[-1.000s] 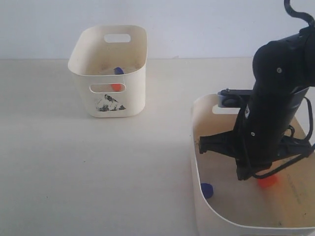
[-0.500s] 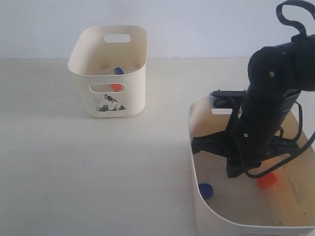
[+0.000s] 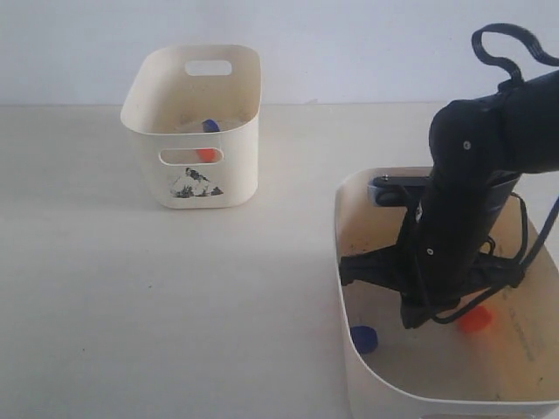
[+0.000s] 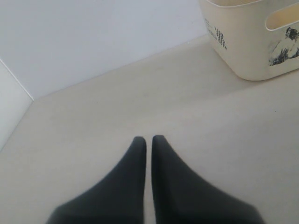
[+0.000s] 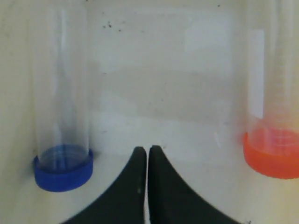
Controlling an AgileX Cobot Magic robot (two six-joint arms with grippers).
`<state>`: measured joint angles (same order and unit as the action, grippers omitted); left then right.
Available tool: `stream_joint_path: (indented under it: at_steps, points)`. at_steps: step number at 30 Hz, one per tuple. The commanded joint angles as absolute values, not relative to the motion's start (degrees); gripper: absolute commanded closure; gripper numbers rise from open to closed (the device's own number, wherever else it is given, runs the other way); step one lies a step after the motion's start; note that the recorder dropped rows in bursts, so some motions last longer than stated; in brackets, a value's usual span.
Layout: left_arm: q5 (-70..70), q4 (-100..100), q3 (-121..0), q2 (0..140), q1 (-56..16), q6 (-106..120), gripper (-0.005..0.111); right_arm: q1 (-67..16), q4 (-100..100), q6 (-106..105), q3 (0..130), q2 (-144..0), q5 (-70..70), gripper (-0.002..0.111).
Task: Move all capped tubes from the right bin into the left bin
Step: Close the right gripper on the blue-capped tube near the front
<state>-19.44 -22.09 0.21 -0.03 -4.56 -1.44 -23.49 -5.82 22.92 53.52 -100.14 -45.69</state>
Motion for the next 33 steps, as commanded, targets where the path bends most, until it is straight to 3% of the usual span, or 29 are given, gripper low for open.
stream_joint_path:
  at_steps: [1, 22, 23, 29, 31, 33]
  points:
    - [-19.26, -21.93, 0.00, 0.00, -4.87, -1.98, 0.102, -23.60, -7.43, 21.83, 53.36, -100.49, -42.95, 0.107]
    - [-19.26, -21.93, 0.00, 0.00, -4.87, -1.98, 0.102, -23.60, -9.95, 18.46, 53.36, -99.53, -37.78, 0.105]
    - [-19.26, -21.93, 0.00, 0.00, -4.87, -1.98, 0.102, -23.60, -9.79, 18.46, 53.36, -99.53, -37.79, 0.099]
    - [-19.26, -21.93, 0.00, 0.00, -4.87, -1.98, 0.102, -23.60, -9.96, 18.83, 53.36, -99.53, -36.81, 0.028]
    - [-19.26, -21.93, 0.00, 0.00, -4.87, -1.98, 0.102, -23.60, -9.96, 20.23, 53.36, -99.53, -36.66, 0.009]
    - [-19.26, -21.93, 0.00, 0.00, -4.87, -1.98, 0.102, -23.60, -10.22, 20.70, 53.36, -99.53, -36.24, 0.003]
